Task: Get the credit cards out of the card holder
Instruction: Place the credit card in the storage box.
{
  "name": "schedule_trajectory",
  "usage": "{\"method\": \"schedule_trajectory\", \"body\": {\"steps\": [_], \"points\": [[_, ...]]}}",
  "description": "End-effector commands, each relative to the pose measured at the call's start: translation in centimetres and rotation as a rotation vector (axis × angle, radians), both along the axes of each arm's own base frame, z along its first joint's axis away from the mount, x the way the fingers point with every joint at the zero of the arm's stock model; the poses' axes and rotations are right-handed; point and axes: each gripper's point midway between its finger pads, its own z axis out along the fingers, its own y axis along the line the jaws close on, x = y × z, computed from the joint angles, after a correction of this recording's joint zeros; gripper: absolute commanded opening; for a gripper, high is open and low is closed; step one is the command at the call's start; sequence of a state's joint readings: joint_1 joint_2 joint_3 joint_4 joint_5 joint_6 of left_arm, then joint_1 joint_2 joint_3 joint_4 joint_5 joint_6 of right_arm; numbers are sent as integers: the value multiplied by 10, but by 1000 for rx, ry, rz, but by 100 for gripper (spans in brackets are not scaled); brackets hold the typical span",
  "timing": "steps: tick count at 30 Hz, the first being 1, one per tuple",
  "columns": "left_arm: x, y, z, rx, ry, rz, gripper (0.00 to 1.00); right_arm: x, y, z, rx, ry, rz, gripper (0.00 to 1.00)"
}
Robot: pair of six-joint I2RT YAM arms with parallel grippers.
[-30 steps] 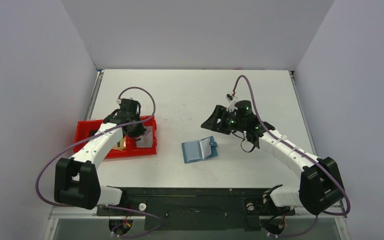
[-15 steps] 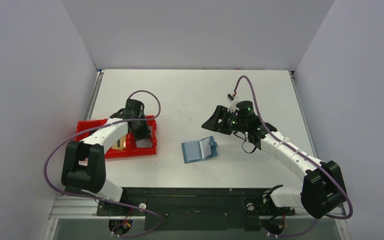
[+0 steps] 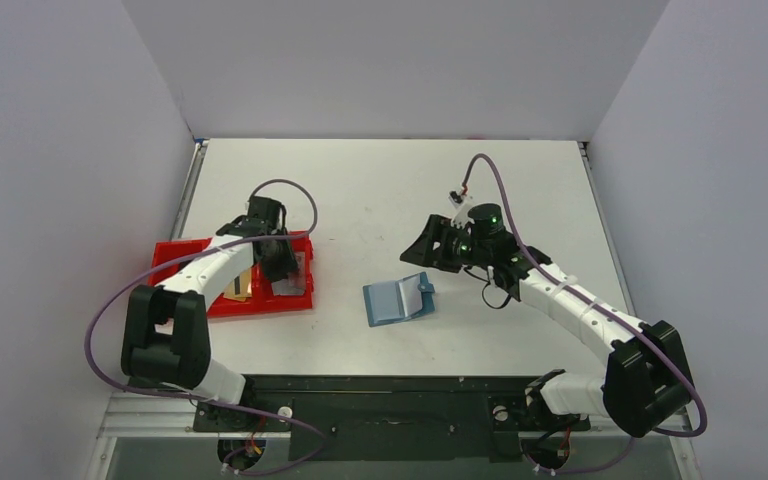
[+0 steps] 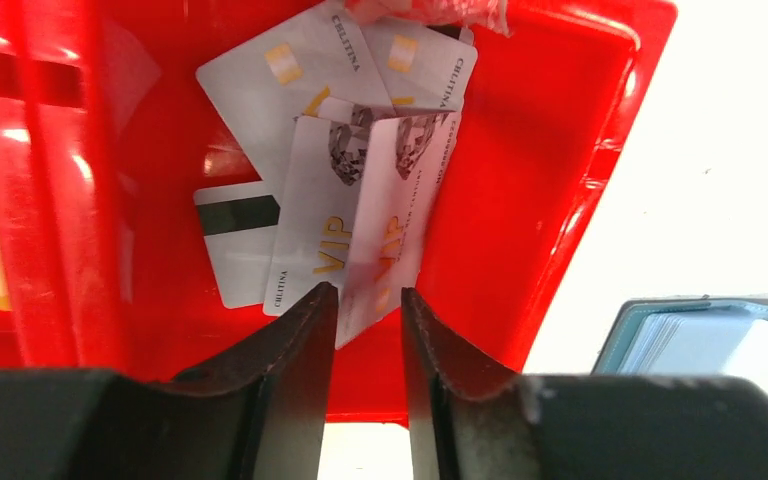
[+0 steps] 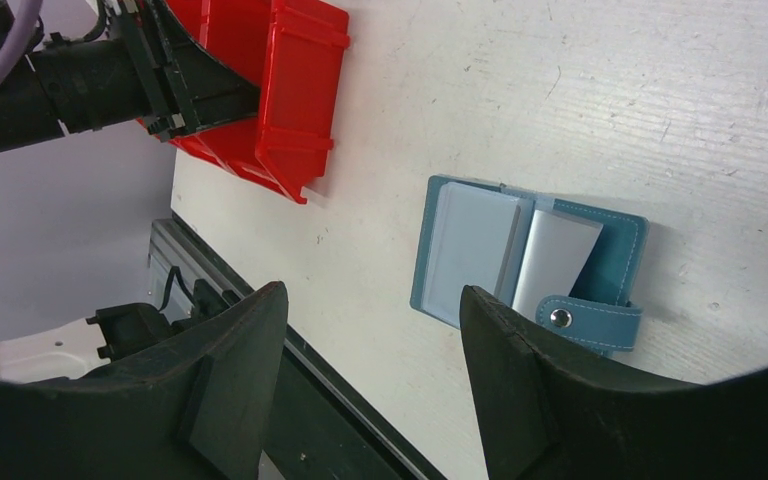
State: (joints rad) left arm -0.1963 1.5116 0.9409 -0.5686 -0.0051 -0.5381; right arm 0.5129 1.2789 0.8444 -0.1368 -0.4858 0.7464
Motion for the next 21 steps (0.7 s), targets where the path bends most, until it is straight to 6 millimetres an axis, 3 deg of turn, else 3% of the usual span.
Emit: {"method": "schedule_trajectory", "body": {"steps": [1,11,21], "points": [[17,13,42,54,-113,32,31,3,6,16,14,-57,13,60],[13,20,81,87,-192,34,33,1,10,11,-19,-53,18,60],[0,-41,121,-56,-279,-110,34,-17,35,-25,-180,-38,32,60]]}}
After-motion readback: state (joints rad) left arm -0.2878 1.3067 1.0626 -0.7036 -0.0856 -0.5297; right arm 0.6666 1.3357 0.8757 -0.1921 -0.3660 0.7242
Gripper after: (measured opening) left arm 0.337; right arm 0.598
